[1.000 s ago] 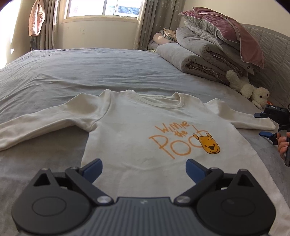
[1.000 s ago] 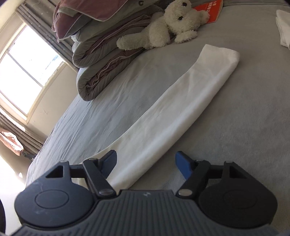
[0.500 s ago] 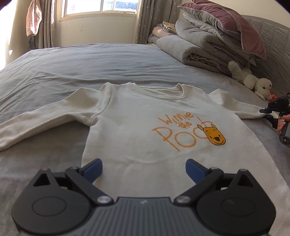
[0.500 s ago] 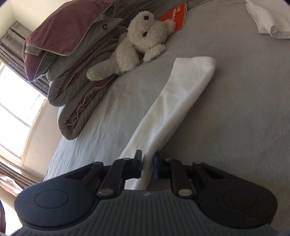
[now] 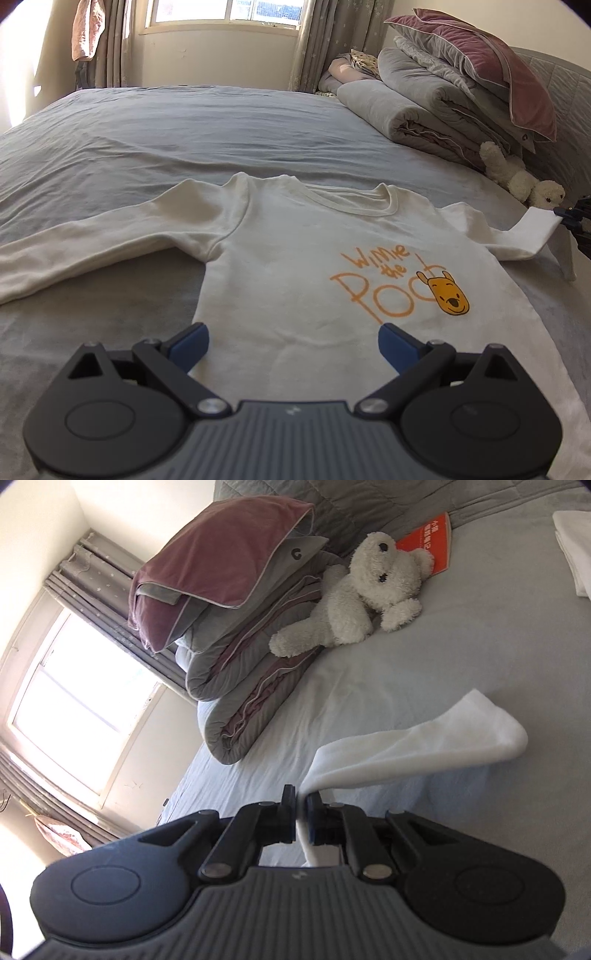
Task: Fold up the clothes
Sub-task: 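Grasp the other sleeve cuff with the right gripper and lift it, then fold the held sleeve across the sweatshirt body with the right gripper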
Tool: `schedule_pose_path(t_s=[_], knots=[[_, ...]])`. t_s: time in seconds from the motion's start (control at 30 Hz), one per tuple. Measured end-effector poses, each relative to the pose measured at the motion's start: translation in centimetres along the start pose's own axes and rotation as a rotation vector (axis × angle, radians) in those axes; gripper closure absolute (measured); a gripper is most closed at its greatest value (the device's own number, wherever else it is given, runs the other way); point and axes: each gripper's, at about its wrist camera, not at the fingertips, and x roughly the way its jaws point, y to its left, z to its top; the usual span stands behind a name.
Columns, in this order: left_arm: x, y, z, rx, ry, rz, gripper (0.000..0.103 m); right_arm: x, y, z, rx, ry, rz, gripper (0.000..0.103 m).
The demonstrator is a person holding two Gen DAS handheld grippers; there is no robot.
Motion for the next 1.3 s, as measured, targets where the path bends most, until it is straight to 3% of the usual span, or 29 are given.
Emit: schedule_pose_path(t_s=[0.37, 0.73, 0.97, 1.13, 1.3], knots=[[-0.6, 0.0, 0.3, 0.016, -0.001, 0.013, 0.009, -2.9, 7.0, -4.2, -0.229, 0.113, 0.138, 0.093], [-0.6, -0.2, 0.2, 0.021, 0.005, 0.023, 0.01, -4.4, 12.3, -11.9, -0.577, 0.306, 0.217, 0.093], [-0.4, -0.5, 0.0, 0.047, 0.012, 0.031, 0.01, -3.4, 11.8, -17.0, -0.739, 0.443, 0.249, 0.093], [-0.3, -0.9, -0.4, 0.078, 0.006, 0.042, 0.01, -1.7, 10.4, -19.9, -0.778, 0.551, 0.209, 0.093], [0.1, -1.2, -0.8, 0.105, 0.009, 0.053, 0.009, -1.4, 9.6, -21.4, -0.801, 0.602, 0.166, 0.092]])
